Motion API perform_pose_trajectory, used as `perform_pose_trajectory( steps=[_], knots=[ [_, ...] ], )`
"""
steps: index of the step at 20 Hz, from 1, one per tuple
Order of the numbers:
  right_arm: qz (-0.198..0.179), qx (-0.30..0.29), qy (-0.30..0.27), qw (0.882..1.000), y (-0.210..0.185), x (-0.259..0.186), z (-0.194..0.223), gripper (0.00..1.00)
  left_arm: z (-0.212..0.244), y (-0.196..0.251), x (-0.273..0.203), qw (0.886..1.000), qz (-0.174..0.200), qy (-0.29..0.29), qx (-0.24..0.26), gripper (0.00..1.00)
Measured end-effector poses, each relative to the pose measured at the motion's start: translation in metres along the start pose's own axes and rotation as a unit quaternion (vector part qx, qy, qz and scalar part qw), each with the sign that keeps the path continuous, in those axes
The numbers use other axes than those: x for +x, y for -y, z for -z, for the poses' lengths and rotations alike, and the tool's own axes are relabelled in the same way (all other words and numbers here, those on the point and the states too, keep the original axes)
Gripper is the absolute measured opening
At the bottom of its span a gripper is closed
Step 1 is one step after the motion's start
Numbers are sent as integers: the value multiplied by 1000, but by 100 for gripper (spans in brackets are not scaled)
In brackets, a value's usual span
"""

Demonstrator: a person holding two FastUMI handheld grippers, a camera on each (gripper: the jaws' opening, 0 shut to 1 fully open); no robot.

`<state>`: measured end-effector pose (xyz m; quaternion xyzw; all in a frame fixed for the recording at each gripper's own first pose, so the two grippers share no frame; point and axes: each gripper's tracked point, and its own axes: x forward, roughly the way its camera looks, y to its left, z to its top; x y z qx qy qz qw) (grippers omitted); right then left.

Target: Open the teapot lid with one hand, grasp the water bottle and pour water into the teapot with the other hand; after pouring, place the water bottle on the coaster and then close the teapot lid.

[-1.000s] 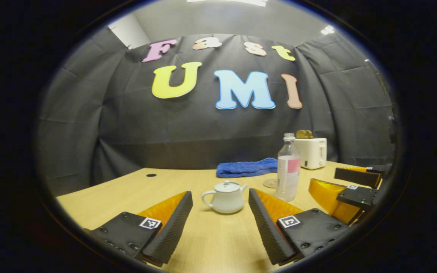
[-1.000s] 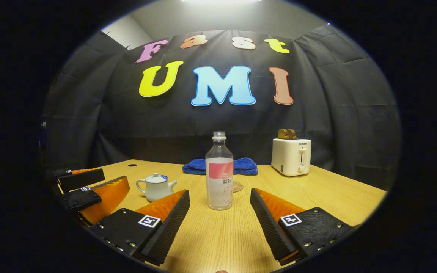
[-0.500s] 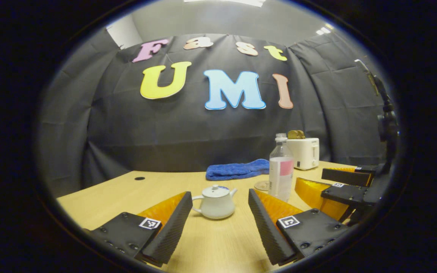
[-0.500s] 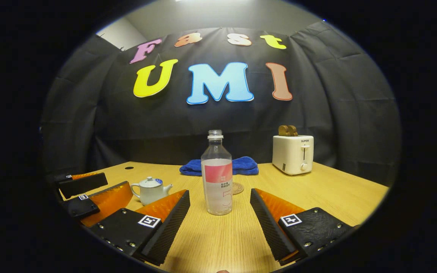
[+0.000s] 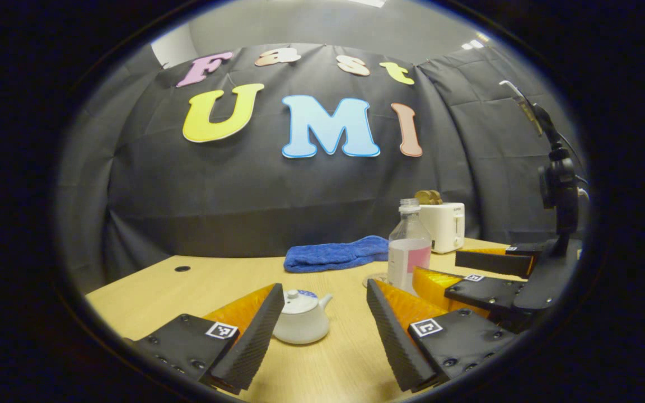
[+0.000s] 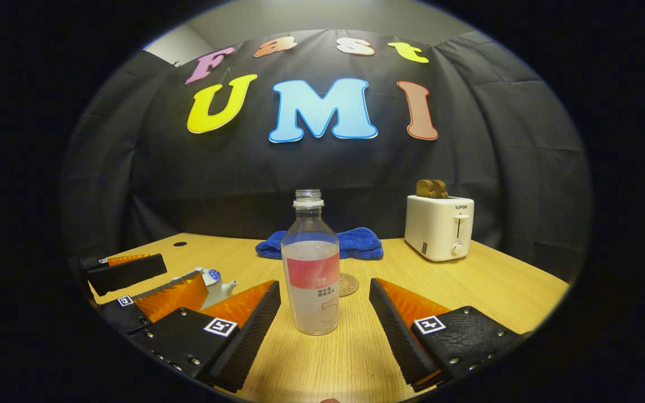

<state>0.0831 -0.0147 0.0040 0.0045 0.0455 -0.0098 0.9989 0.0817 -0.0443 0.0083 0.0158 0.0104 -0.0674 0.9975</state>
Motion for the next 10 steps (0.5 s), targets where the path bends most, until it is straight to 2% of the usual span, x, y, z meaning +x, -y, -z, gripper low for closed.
perform_pose_trajectory(
  steps=[3, 10],
  knots=[
    [-2, -11, -8, 1000, -2, 10, -4, 99, 0, -1, 14, 1000, 5, -10, -2, 98],
    [-10, 4, -47, 999, -4, 34, 1, 99, 9, -10, 49, 999, 7, -37, -5, 96]
  ],
)
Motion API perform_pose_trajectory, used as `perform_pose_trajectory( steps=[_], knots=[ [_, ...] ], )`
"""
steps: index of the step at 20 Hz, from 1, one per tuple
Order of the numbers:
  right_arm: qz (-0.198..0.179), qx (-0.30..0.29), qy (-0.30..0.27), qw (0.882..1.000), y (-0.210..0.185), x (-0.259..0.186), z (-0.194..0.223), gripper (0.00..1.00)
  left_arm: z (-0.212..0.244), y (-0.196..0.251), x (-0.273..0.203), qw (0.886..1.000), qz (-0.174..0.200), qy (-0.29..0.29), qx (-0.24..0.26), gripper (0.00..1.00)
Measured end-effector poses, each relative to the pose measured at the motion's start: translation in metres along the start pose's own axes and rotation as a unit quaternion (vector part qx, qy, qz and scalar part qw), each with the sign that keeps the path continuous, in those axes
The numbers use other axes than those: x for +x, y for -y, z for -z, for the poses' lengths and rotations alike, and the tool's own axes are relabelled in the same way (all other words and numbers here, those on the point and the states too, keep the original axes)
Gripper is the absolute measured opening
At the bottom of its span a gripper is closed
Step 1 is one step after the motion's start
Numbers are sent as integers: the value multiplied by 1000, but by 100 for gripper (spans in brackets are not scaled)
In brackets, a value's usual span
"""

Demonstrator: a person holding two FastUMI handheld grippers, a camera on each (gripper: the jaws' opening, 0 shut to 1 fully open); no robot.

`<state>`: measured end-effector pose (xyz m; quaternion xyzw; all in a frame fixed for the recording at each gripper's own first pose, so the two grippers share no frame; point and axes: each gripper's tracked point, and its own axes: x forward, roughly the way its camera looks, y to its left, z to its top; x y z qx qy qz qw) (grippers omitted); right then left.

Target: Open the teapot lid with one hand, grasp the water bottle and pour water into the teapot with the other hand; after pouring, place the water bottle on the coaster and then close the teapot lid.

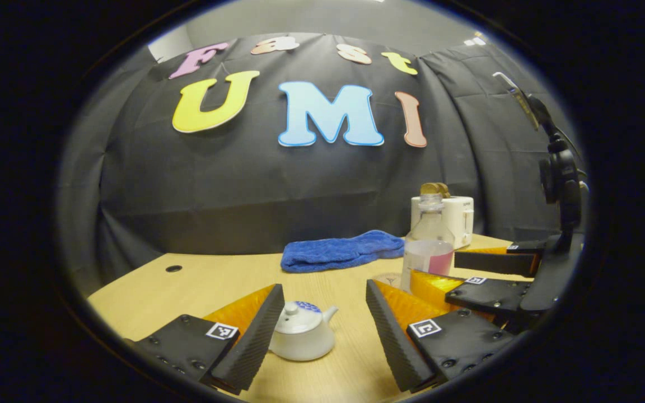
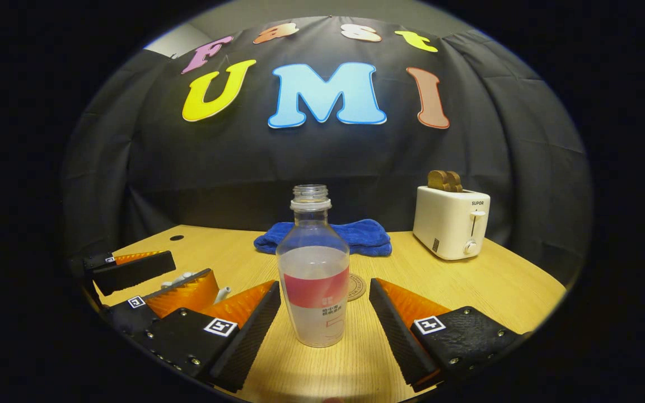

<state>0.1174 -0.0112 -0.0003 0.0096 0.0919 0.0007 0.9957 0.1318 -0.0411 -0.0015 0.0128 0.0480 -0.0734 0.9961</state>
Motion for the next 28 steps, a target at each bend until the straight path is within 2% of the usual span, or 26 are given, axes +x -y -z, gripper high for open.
perform_pose_trajectory(
  steps=[8, 12, 16, 20, 23, 25, 28],
  knots=[
    [-4, 4, -28, 1000, 0, 21, 12, 99, 21, -23, 29, 999, -7, -34, -13, 96],
    [-2, -7, -29, 1000, 0, 25, 17, 99, 24, -27, 37, 999, -12, -40, 4, 96],
    [-8, -2, -27, 1000, -5, 28, 18, 99, 26, -33, 35, 999, -17, -43, 14, 73],
    [-10, 6, -34, 999, -6, 32, 23, 99, 25, -33, 36, 999, -16, -44, 18, 72],
    [-8, 8, -37, 999, -3, 32, 23, 99, 21, -34, 33, 999, -21, -42, 21, 41],
    [-7, 8, -36, 999, -3, 32, 23, 99, 21, -34, 33, 999, -21, -45, 23, 38],
    [-6, 5, -34, 999, -5, 31, 23, 99, 21, -37, 36, 999, -23, -37, 20, 39]
  ],
)
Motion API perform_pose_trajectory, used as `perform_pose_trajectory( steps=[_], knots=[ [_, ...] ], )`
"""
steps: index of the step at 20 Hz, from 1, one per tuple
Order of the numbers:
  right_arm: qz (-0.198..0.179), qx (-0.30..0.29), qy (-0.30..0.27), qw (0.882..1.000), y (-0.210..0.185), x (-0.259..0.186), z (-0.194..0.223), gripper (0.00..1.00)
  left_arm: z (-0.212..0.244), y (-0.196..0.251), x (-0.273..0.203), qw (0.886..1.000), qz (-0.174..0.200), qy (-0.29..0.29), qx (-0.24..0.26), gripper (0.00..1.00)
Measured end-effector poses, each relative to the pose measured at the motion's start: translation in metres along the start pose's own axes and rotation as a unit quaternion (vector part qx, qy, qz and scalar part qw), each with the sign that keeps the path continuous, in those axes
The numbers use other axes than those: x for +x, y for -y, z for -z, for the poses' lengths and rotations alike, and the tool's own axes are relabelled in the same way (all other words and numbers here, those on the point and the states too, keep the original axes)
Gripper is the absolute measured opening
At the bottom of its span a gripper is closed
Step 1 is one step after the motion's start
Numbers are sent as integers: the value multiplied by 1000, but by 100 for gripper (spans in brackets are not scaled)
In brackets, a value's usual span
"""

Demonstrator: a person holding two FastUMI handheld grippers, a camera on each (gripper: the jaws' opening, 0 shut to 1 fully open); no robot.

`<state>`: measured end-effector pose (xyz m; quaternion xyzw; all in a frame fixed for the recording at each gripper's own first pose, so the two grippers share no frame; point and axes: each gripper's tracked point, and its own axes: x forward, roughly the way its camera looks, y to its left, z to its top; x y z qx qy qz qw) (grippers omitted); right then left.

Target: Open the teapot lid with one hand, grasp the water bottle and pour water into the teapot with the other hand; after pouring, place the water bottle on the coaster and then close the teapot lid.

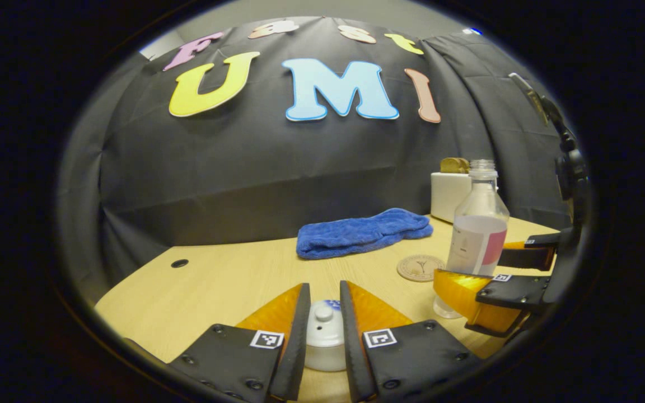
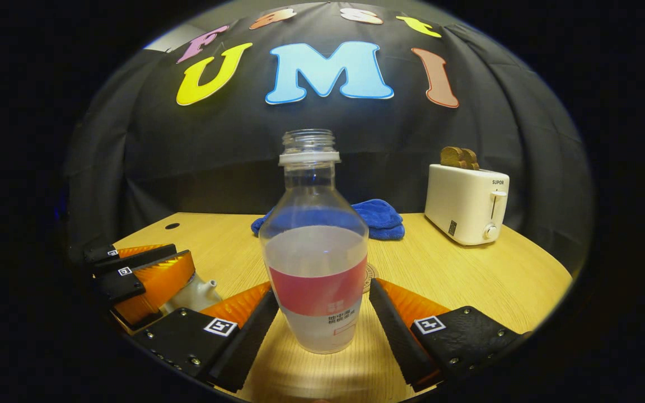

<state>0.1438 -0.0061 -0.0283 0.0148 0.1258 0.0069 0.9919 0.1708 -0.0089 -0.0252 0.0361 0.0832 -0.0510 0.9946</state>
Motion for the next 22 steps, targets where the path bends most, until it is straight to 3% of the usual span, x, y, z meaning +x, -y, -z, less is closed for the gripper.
perform_pose_trajectory(
  steps=[1, 20, 22],
  knots=[
    [0, 0, 0, 1000, 0, 1, -1, 99, -1, 1, -3, 1000, -1, -2, 0, 14],
    [16, -25, -3, 1000, -1, -1, 1, 99, -30, -26, -27, 997, -10, 72, -30, 15],
    [23, -30, -4, 999, -1, 1, 2, 80, -28, -29, -32, 997, -5, 68, -30, 15]
  ],
)
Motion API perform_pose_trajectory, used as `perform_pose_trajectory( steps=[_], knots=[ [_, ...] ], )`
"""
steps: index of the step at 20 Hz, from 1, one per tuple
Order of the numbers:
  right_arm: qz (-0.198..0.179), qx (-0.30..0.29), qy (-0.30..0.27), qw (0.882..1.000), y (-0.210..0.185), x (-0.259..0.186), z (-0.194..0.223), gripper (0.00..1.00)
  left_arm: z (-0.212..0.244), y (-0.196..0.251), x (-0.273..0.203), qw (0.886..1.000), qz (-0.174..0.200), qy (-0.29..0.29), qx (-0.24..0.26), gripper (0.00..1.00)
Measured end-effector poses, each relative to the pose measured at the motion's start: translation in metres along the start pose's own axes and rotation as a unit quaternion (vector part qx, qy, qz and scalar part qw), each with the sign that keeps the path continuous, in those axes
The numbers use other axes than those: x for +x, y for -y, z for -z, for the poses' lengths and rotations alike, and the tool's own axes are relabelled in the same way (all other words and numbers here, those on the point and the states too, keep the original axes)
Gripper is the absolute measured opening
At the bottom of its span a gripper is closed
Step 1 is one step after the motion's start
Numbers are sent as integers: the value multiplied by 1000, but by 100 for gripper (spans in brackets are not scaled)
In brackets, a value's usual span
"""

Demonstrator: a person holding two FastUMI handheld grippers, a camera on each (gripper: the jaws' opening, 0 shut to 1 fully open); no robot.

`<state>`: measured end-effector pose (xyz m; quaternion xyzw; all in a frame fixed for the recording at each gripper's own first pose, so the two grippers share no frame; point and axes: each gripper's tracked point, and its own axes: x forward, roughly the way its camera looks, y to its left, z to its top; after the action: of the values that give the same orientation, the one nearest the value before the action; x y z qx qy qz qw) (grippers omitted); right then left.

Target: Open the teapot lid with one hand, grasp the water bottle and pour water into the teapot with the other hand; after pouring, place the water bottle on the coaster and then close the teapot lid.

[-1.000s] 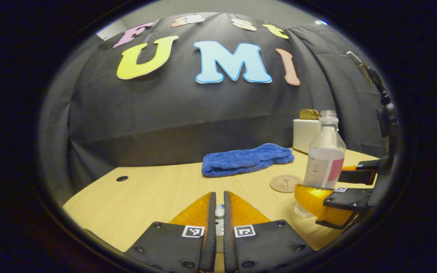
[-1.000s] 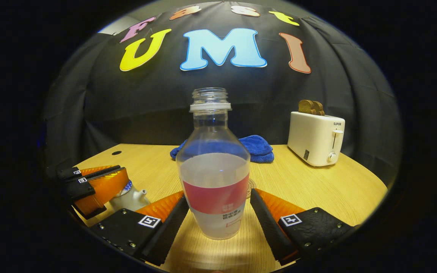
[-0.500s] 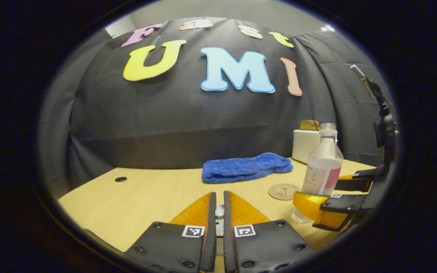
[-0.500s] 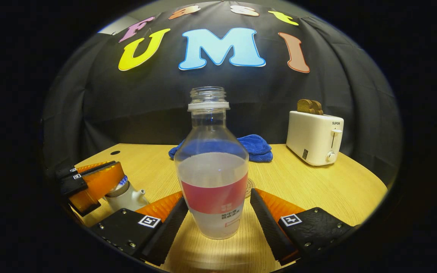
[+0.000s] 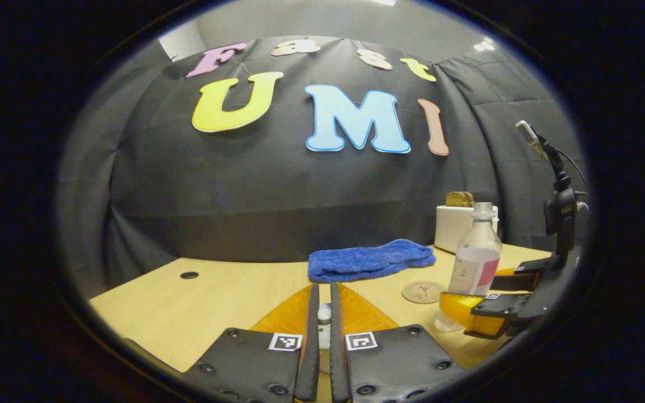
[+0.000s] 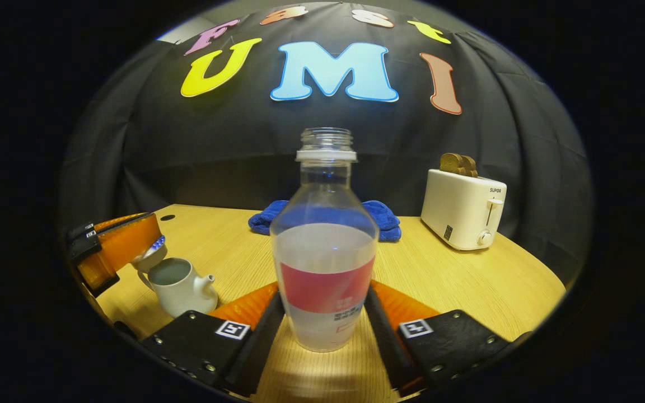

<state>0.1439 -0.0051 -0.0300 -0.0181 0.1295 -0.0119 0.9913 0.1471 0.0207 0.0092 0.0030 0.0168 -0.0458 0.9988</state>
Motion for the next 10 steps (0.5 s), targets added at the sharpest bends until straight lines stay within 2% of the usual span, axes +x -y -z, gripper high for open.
perform_pose_trajectory(
  steps=[4, 10],
  knots=[
    [17, -16, 0, 1000, 3, -3, 0, 78, 6, -26, -14, 1000, -11, -3, -2, 14],
    [50, -103, 7, 993, -2, -8, -4, 76, 8, -54, -32, 1000, -25, 5, -3, 15]
  ],
)
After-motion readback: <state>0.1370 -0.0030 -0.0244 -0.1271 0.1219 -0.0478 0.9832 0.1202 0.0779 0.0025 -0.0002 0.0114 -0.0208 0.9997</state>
